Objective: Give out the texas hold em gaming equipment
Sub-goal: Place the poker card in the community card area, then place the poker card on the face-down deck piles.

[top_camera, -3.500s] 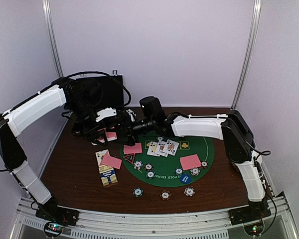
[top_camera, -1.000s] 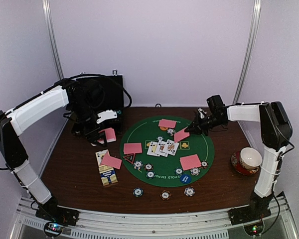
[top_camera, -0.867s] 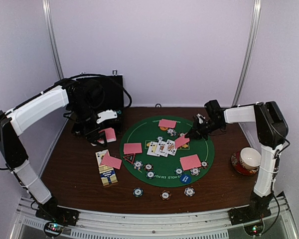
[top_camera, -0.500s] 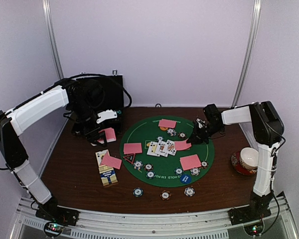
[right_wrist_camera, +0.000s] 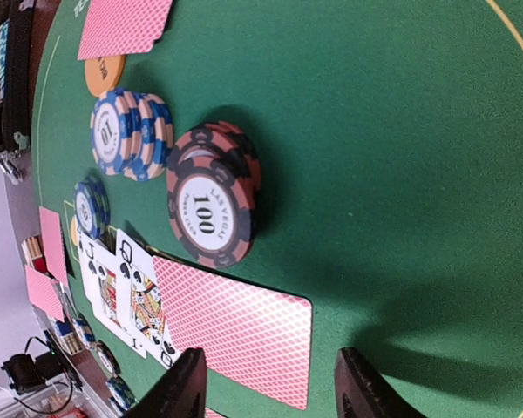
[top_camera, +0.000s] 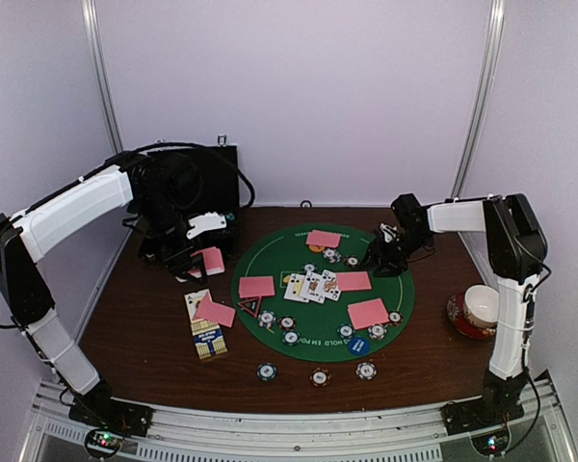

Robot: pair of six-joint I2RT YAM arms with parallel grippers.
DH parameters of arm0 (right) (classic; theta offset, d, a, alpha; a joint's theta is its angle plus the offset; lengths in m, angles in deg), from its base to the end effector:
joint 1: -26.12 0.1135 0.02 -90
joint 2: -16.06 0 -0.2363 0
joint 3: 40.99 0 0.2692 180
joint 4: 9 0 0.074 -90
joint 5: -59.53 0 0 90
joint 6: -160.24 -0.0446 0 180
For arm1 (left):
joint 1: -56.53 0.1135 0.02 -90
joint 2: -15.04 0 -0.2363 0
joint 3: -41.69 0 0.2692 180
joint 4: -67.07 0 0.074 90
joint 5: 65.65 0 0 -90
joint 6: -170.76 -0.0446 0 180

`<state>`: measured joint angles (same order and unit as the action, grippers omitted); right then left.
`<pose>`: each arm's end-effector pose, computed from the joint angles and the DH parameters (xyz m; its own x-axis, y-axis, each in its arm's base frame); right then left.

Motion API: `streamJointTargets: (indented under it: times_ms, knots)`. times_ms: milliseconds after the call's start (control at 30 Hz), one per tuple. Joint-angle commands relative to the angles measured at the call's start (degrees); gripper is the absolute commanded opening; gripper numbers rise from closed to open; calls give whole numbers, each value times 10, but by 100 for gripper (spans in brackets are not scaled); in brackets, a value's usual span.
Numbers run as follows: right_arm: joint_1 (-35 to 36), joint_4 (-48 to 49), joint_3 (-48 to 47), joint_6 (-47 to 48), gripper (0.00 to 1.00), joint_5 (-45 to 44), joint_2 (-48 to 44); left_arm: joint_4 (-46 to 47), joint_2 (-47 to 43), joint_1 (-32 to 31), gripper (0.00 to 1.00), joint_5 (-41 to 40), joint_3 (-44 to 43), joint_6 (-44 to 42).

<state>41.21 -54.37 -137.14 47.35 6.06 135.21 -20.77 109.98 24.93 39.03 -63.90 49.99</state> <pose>0.4019 0.1359 0.1126 -0.9906 0.0566 -0.1244 -0.0388 0.7563 0.6531 0.2759 -0.1830 0.2844 -0.4298 0.8455 -0.3169 0.9015 0.4212 -0.0989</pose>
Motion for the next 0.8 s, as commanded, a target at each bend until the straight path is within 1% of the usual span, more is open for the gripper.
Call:
streamJointTargets:
  times_ms: [0,133,367,567,700,767]
  knots:
    - [6,-45,-24,20,61,-40,-28,1,4,1,0,13,-20,-7]
    - [20,-69,-42,25,77,-69,-57,0,4,1,0,13,-20,-7]
    - [62,-96,-88,11,99,-115,-106,0,4,1,0,12,-26,-7]
    - [123,-86,-132,-32,99,-107,-132,0,8,1,0,13,-34,-6]
    - [176,-21,-131,-102,100,-41,-134,0,9,1,0,15,-42,-4]
    - [206,31,-121,-145,99,-4,-129,0,10,1,0,16,-45,-4]
